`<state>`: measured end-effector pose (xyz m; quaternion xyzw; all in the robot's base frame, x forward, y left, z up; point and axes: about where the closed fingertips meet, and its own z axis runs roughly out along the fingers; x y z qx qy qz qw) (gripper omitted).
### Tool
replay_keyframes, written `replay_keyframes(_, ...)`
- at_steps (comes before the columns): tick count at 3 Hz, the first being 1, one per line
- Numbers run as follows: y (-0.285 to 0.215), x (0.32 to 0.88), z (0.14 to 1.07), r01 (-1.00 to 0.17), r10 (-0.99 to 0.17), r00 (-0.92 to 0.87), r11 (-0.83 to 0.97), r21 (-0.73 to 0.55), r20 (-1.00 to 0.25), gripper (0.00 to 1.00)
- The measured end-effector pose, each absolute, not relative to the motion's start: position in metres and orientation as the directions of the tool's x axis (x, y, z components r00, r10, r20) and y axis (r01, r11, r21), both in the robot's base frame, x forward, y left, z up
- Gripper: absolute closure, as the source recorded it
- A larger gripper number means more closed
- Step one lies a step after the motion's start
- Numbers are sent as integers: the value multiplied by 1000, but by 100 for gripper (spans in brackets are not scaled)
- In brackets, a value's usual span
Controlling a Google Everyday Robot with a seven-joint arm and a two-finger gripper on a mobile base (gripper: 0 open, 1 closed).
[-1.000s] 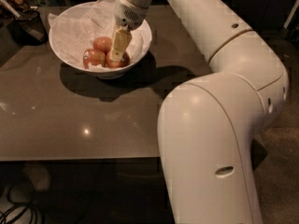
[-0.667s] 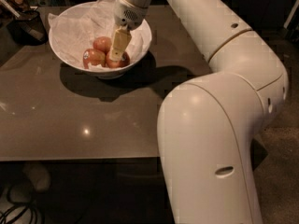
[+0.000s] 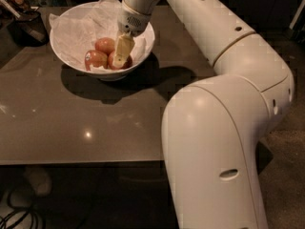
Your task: Pick apple from white bowl
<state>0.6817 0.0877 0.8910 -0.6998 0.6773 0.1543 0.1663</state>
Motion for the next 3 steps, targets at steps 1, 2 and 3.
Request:
replay_keyframes(1,87,678,884,-1000,-895,24,-26,-3,-445,43)
replay_keyframes(2,87,674,877,-1000,-894,16,-24,13,-448,41)
replay_keyframes(3,87,671,872,-999,-894,14,-28,23,-449,41)
